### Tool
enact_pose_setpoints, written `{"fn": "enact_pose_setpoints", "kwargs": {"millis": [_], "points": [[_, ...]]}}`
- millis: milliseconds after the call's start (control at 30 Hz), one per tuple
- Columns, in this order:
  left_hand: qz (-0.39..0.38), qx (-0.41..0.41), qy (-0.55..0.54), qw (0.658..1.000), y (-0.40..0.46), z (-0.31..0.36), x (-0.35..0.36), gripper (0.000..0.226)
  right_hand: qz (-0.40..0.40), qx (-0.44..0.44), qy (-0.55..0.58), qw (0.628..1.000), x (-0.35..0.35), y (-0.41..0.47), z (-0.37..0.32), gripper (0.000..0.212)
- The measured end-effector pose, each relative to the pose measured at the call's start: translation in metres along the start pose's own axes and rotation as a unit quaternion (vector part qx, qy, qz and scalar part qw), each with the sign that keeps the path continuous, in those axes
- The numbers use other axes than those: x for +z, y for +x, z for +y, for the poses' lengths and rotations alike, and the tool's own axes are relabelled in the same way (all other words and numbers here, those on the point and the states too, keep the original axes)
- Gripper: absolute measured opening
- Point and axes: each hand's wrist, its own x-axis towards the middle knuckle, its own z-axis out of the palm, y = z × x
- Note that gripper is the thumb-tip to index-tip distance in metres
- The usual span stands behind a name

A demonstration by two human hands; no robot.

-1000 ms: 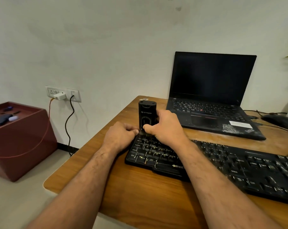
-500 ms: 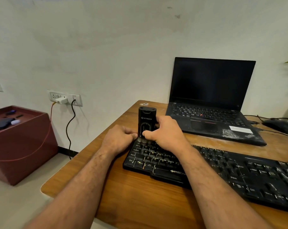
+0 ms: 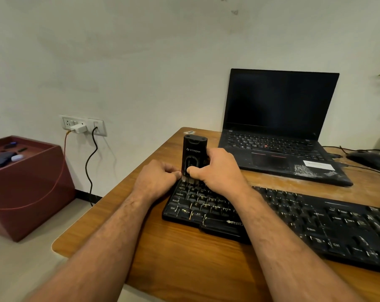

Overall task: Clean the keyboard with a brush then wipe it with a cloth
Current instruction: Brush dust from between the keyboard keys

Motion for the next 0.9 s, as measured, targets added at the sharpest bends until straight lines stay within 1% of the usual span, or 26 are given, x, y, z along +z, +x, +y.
{"fn": "enact_pose_setpoints", "kwargs": {"millis": [233,367,467,533,667,700,800,867,900], "points": [[0.0,-0.004,-0.007,1.0,-0.002,0.002,-0.001,0.007,-0.007,0.018,0.016,1.0,-0.01,-0.002,0.002,0.027],[-0.009,-0.002,0.0,1.0,-0.002,0.003,-0.002,0.009,-0.037,0.012,0.023,0.999,-0.015,-0.006,0.002,0.024],[-0.002,-0.002,-0.004,1.0,-0.003,0.005,-0.002,0.01,-0.011,0.016,-0.009,1.0,-0.01,-0.004,0.004,0.027],[0.0,-0.005,-0.004,1.0,-0.004,0.005,-0.002,0.011,0.0,0.016,-0.01,1.0,-0.009,-0.003,0.003,0.028],[-0.002,0.001,0.008,1.0,-0.004,0.005,-0.002,0.012,-0.062,0.005,0.023,0.998,-0.015,-0.003,0.001,0.03],[-0.001,0.004,0.013,1.0,-0.004,0.005,-0.002,0.013,-0.055,0.0,0.01,0.998,-0.013,-0.003,0.002,0.029],[0.01,0.006,0.014,1.0,-0.005,0.006,-0.001,0.013,0.011,0.003,-0.042,0.999,-0.005,0.001,0.002,0.026],[0.01,0.006,0.012,1.0,-0.006,0.006,-0.001,0.012,0.008,-0.008,-0.038,0.999,-0.006,0.002,0.001,0.027],[0.009,0.006,0.013,1.0,-0.005,0.006,-0.001,0.013,-0.014,-0.018,-0.02,1.0,-0.007,0.001,0.0,0.028]]}}
